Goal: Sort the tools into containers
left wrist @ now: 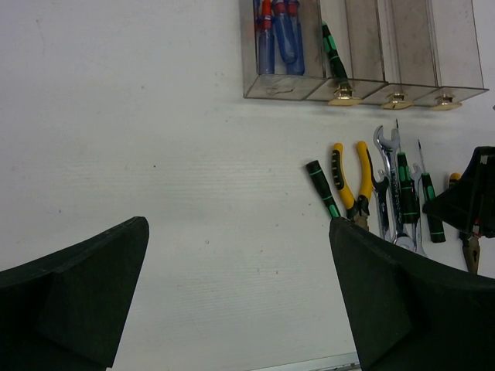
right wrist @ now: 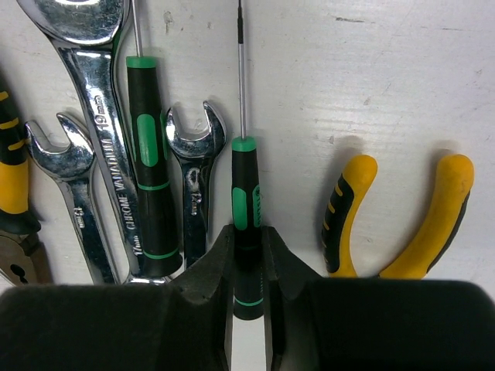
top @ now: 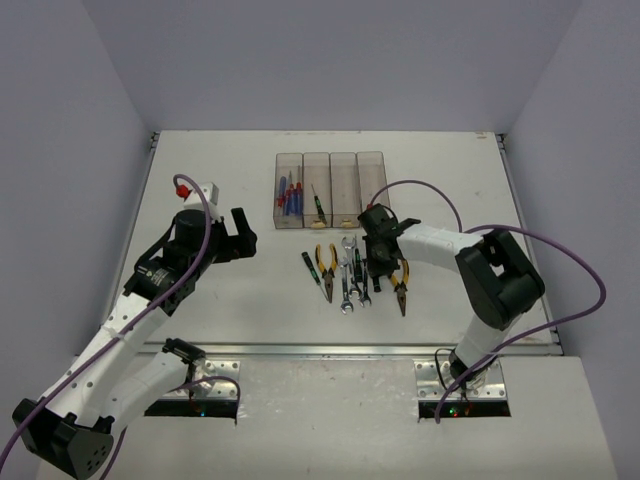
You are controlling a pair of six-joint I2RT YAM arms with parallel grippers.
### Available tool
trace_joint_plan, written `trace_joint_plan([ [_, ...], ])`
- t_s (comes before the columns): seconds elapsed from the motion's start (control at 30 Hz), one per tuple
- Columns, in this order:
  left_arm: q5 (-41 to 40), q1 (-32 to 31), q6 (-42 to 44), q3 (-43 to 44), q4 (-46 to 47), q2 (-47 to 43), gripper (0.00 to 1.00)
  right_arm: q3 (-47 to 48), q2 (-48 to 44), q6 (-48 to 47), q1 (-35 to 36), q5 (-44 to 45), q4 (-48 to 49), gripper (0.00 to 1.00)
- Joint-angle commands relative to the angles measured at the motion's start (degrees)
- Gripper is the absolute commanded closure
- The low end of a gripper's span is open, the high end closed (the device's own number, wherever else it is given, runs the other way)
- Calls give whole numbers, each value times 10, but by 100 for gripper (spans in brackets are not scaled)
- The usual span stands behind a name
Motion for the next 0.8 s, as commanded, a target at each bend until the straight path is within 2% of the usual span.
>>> trace_joint_plan([
  [0.0, 4, -4, 8, -2, 24, -9, 0, -10, -17, 10, 1, 19, 3, 91],
  [0.07, 4, -4, 8, -2, 24, -10, 0, -11, -38, 10, 1, 14, 1, 95],
  [0.2, 4, -4, 7, -2, 24, -13, 0, 4, -96, 7, 1, -5, -1, 96],
  [0.33, 3, -3, 7, -3, 25, -16, 0, 57, -98, -8, 1, -43, -1, 96],
  [0.47, 2, -3, 7, -2, 25, -14, 0, 152, -49, -20, 1, -88, 7, 96],
  [0.6, 1, -3, 8, -2, 23, -8, 0, 297, 63, -27, 1, -139, 1, 96],
  [0.7, -9, -3, 7, -1, 19, -5, 0, 395, 137, -14, 1, -136, -3, 95],
  [0.77, -12, -3, 7, 0, 18, 0, 0, 477, 194, -15, 0, -119, -47, 94],
])
